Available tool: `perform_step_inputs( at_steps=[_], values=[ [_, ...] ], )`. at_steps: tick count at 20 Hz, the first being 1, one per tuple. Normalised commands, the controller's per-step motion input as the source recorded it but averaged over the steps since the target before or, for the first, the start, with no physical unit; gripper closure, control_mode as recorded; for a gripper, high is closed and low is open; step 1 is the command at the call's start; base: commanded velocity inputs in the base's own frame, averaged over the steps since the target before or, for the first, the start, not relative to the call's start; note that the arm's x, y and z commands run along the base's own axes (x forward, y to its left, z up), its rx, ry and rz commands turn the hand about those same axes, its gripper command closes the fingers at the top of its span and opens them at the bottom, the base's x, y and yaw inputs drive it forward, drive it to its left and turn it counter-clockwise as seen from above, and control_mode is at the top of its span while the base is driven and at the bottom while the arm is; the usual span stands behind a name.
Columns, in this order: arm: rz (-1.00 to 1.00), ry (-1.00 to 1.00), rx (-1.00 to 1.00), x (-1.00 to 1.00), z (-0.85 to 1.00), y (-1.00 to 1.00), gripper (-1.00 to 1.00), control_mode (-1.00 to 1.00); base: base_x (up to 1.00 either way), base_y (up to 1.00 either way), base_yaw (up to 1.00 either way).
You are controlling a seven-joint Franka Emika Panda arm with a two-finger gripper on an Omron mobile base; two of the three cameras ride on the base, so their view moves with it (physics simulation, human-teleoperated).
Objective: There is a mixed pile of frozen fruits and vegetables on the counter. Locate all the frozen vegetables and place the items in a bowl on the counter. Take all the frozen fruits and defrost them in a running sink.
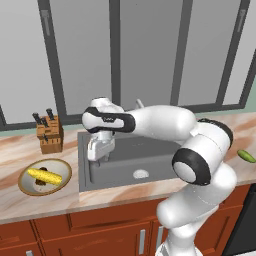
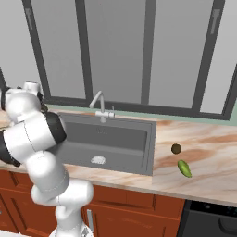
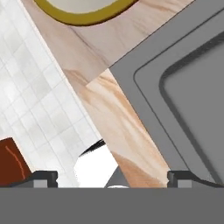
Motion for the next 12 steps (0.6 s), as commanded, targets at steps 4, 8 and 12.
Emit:
perform_step_inputs(
  at_steps=[4,8,12],
  values=[
    [-0.30,-0.05,-0.21,0.01,-0.07,-0.37,-1.00,-1.00,0.00,0.00,0.00],
    [-0.20,-0.19,-0.10,0.15,-0.27,-0.45,-1.00,-1.00,0.00,0.00,0.00],
    [-0.10,-0.02,-0.07,0.26,-0.18,-0.63,-1.00,-1.00,0.00,0.00,0.00]
  ],
)
